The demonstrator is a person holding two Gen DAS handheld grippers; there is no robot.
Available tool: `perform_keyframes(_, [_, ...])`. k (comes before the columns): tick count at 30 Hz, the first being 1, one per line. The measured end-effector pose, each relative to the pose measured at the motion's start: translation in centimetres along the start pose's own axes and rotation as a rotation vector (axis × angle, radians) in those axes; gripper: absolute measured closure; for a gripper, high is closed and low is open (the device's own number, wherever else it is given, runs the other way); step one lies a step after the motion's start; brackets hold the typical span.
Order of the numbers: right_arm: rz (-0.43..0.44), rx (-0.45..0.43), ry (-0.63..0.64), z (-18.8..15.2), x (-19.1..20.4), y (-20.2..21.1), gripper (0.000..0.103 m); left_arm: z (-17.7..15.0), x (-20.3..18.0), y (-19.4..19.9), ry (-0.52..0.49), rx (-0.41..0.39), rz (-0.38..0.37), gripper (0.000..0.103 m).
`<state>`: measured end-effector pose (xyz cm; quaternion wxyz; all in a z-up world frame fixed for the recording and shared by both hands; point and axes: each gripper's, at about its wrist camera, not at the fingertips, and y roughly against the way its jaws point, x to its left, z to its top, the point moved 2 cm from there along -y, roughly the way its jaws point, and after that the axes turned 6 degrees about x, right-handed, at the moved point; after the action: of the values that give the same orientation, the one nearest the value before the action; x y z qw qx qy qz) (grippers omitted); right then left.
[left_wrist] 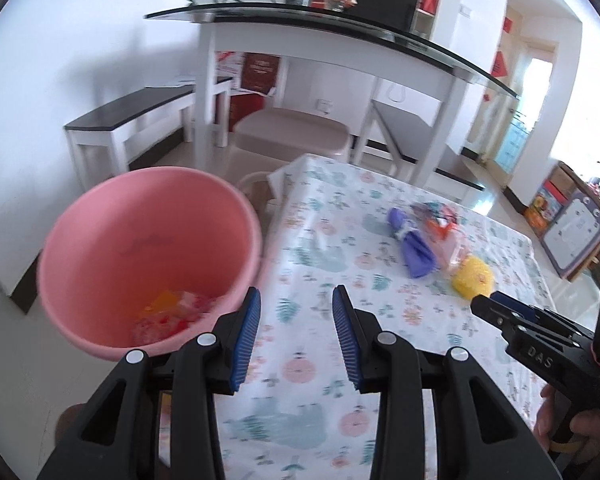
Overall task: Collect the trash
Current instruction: 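Grasp the purple glove with the left tool while the right tool grasps the yellow foam net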
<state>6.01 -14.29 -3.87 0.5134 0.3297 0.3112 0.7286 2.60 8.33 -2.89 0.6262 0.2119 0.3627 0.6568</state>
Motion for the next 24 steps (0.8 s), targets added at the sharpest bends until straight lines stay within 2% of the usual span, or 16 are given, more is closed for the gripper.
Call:
perform_keyframes(7, [-0.055, -0.014, -0.075, 0.1, -3.6, 0.1, 0.068, 0.8, -4.5, -1.6, -0.11, 0.016, -0.045, 0.067])
perform_keyframes(17, [-0.081, -0.01, -0.132, -0.4, -6.9, 0.0, 0.068, 2.9, -10.2, -6.5, -0.152, 0.101, -0.14, 0.067])
perform_keyframes(24, [-0.086, -0.029, -0.134, -0.6, -8.0, 0.9, 0.068, 3.6, -13.3, -10.9, -0.203, 0.133, -0.101, 0.067])
